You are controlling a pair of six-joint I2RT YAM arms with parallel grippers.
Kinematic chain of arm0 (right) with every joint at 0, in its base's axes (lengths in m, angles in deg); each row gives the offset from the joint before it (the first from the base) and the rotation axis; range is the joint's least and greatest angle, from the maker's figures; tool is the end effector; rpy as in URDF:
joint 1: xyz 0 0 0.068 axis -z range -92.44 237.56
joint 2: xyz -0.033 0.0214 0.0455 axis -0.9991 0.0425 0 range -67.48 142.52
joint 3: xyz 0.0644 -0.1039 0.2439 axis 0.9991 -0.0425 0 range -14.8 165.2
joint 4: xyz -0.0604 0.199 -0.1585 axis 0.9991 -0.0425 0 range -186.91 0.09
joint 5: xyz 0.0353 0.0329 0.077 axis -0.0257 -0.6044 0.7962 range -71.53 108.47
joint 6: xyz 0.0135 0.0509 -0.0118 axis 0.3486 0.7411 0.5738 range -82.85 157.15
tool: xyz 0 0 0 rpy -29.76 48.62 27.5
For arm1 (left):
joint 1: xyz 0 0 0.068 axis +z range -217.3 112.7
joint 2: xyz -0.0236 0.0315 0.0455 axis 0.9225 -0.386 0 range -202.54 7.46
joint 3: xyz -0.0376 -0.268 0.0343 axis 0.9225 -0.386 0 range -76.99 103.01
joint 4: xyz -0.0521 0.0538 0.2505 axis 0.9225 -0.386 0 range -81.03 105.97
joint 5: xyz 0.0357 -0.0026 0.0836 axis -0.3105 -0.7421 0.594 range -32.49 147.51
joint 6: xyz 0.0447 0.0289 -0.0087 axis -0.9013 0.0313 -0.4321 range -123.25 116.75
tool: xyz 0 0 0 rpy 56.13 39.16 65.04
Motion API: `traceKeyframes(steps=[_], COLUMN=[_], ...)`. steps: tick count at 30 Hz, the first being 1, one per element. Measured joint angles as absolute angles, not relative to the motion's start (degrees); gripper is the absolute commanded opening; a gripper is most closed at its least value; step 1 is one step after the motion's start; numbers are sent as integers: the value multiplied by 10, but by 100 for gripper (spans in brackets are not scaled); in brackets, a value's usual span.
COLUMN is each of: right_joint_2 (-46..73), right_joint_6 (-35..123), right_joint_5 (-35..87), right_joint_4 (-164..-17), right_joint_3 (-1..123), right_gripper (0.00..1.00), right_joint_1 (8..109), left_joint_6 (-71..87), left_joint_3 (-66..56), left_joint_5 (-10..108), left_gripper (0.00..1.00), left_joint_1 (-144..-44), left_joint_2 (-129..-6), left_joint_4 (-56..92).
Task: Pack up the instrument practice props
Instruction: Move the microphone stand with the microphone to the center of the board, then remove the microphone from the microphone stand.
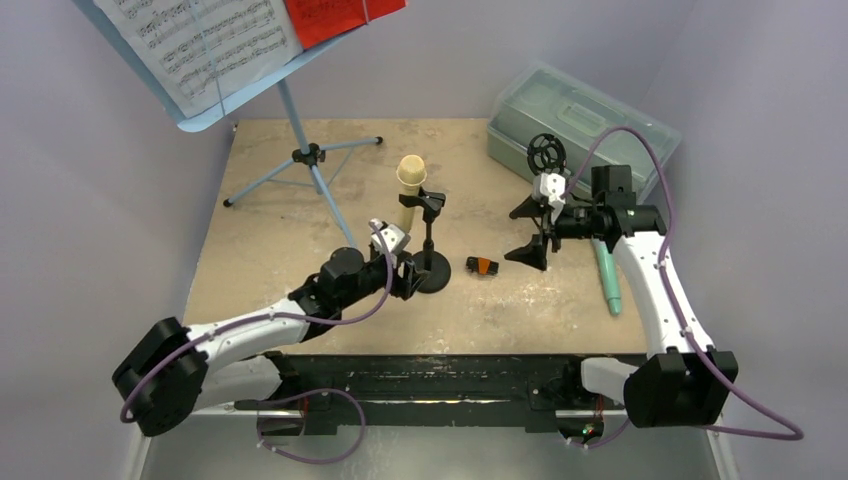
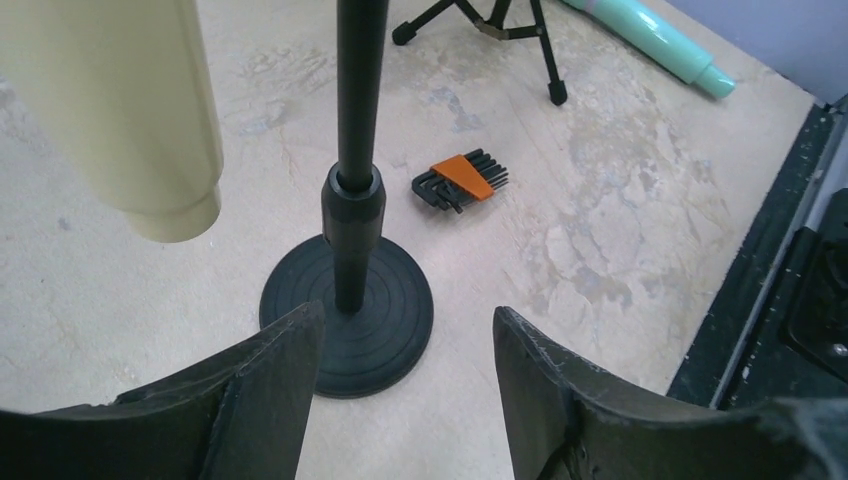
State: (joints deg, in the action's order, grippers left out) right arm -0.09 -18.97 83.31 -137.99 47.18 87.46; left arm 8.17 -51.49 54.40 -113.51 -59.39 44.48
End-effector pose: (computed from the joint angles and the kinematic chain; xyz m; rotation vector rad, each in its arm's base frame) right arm 0.2211 0.0327 0.3222 -1.2872 1.5370 0.7964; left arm 0.1692 -0.1793 0.2150 0.5949 1.7636 -0.7598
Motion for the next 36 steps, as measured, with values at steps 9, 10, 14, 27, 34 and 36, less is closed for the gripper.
traceKeyframes(steps=[9, 10, 14, 27, 34, 36], right_joint_2=[57, 60, 80, 172, 172, 172], right_joint_6=[-171, -151, -83, 51, 79, 83], right_joint_5=[760, 743, 697, 589, 580, 580], right_joint_4=[-1416, -1407, -1369, -1306, -1280, -1278], right_joint_3=[607, 624, 683, 770, 760, 758], right_gripper=[98, 98, 98, 93, 86, 84], right_joint_1=[735, 712, 652, 537, 534, 534], left_joint_6=[95, 94, 78, -29, -75, -84], left_joint_3=[-493, -481, -440, -333, -334, -334], left_joint_5=[522, 525, 558, 650, 672, 675], left_gripper=[75, 77, 86, 88, 87, 87], left_joint_1=[-1135, -1135, -1135, -1135, -1135, -1135], left_joint_2=[-435, -428, -397, -363, -449, -474], left_joint_4=[304, 284, 224, 239, 357, 389])
